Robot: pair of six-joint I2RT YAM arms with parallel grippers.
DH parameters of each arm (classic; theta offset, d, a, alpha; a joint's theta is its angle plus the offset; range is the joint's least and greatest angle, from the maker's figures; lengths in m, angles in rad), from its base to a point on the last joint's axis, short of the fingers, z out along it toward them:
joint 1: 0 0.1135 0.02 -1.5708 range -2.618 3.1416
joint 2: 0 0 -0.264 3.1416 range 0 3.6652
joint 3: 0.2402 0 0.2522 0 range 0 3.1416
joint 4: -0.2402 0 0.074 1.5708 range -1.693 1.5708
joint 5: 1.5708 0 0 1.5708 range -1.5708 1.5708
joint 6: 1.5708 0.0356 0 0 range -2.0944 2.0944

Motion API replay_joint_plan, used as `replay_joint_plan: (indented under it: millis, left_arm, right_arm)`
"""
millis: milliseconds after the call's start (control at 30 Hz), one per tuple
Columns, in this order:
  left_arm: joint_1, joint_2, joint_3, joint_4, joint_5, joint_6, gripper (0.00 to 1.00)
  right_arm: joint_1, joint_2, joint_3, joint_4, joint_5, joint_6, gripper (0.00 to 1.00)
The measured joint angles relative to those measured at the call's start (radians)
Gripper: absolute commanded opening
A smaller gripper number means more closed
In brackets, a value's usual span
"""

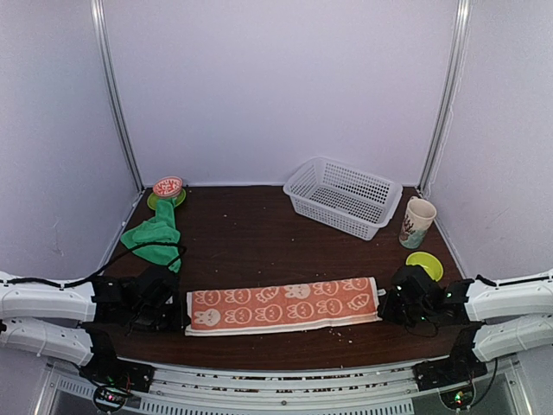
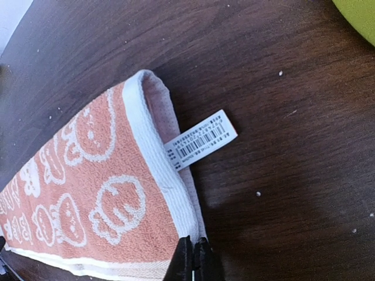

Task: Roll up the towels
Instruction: Adjust the towel at the center of the board.

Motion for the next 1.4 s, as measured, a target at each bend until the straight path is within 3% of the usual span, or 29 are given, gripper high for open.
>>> replay_joint_plan:
  millis: [1067,1400]
  left_arm:
    - [0.000,-0.138,0.013,-0.076,-0.018,0.014,0.00]
    - [0.000,-0.168,-0.018,-0.082,0.005,0.009,0.00]
  right_arm:
    - [0.000,-0.249,0.048,-0.173,-0.002,-0.015,0.00]
    - [0.000,-0.224,0.002,-0.180,-0.039,-0.007,0.00]
